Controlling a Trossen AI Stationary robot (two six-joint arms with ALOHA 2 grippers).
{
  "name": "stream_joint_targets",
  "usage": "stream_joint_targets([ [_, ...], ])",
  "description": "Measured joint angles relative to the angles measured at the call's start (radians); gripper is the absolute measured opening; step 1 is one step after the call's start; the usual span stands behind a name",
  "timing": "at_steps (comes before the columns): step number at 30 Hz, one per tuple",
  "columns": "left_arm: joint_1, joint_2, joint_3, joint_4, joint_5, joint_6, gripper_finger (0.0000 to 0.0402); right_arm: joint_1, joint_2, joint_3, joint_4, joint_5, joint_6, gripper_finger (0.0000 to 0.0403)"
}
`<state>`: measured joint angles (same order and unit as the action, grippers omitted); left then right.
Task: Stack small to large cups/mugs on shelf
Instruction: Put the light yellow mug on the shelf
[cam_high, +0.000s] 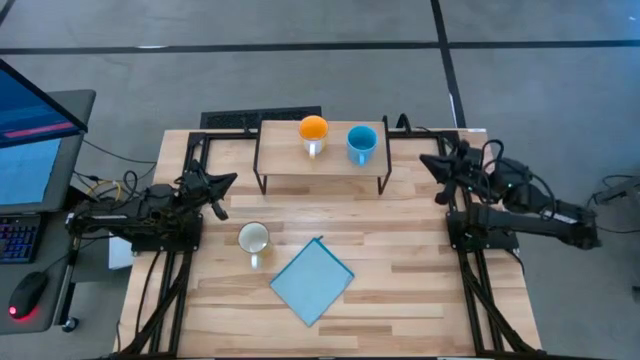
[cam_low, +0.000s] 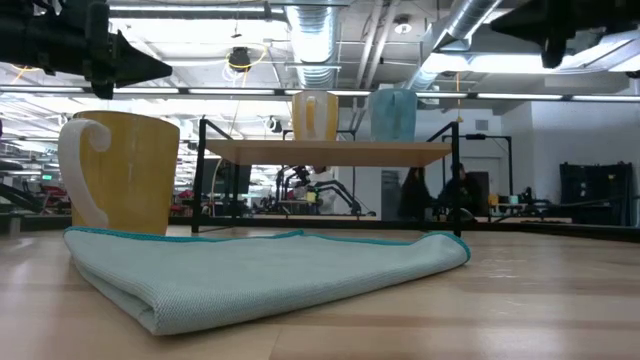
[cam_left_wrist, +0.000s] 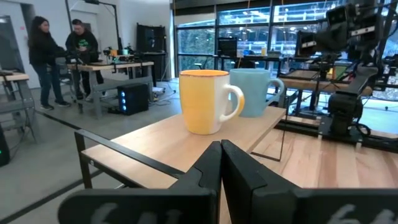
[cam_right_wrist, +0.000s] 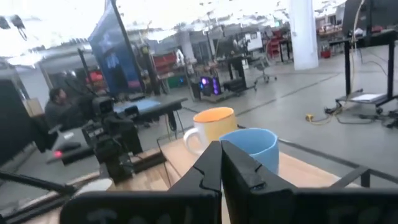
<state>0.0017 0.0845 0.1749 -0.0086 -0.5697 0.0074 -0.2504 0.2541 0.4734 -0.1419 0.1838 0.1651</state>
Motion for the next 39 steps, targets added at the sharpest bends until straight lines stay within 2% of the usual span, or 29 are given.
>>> stream_joint_targets([
  [5,0.0,0.0,0.0,0.0,0.0,0.0,0.0,0.0,-0.093,-0.092,0.061,0.0,0.003,0.0026],
  [17,0.0,0.0,0.0,-0.002,0.0,0.034,0.0,0.0,-0.255,-0.237,0.085,0.0,0.01,0.0023],
  [28,0.0,0.0,0.0,-0.054,-0.007,0.054,0.0,0.0,-0.253,-0.31,0.136,-0.002,0.023,0.0028],
  [39,0.0,0.0,0.0,-0.064,-0.015,0.032,0.0,0.044,-0.252,-0.314,0.045,-0.068,0.071,0.0027],
])
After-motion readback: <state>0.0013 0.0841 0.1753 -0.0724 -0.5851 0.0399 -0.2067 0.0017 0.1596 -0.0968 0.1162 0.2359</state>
